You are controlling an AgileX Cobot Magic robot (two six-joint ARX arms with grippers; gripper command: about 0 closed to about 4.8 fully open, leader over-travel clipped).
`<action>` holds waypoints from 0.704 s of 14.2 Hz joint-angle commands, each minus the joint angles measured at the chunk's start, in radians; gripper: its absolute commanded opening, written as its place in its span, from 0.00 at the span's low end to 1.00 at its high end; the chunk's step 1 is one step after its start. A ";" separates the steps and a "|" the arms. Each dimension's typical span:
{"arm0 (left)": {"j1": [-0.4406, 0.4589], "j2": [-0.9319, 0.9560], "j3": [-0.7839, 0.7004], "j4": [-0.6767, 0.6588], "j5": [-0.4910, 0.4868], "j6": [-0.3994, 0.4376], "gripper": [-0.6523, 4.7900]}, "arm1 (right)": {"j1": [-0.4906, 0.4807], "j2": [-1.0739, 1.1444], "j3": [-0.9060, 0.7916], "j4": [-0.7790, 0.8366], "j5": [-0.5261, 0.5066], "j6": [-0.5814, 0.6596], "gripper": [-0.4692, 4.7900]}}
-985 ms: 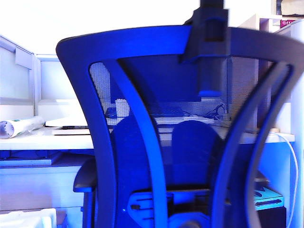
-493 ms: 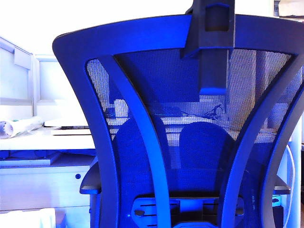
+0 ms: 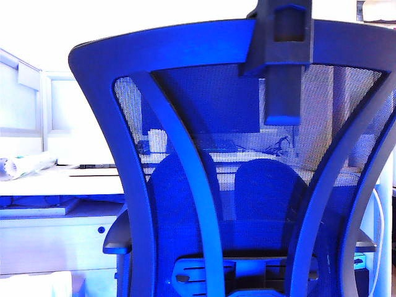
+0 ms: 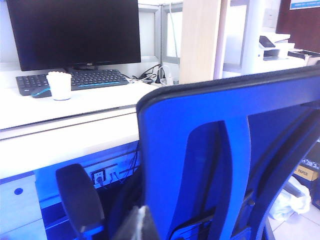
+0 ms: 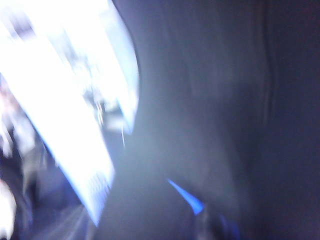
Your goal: Pull out the black chair under the table.
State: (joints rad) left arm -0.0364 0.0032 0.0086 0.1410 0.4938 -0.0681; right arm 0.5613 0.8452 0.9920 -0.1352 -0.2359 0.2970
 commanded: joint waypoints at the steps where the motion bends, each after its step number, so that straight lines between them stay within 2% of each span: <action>1: 0.002 0.000 0.000 0.011 0.000 0.000 0.11 | -0.003 -0.002 -0.003 0.002 0.029 0.013 0.97; 3: 0.002 0.000 0.000 0.011 -0.001 0.000 0.11 | -0.003 -0.015 -0.003 -0.040 0.064 0.003 0.98; 7: 0.001 0.000 0.000 0.010 0.000 0.001 0.11 | -0.010 -0.103 -0.003 -0.146 0.244 -0.074 0.99; 10: 0.001 0.000 0.000 0.010 0.000 0.000 0.11 | -0.010 -0.202 -0.003 -0.211 0.313 -0.088 0.99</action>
State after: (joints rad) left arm -0.0364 0.0032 0.0086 0.1383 0.4938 -0.0681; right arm 0.5518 0.6609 0.9855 -0.3389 0.0528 0.2127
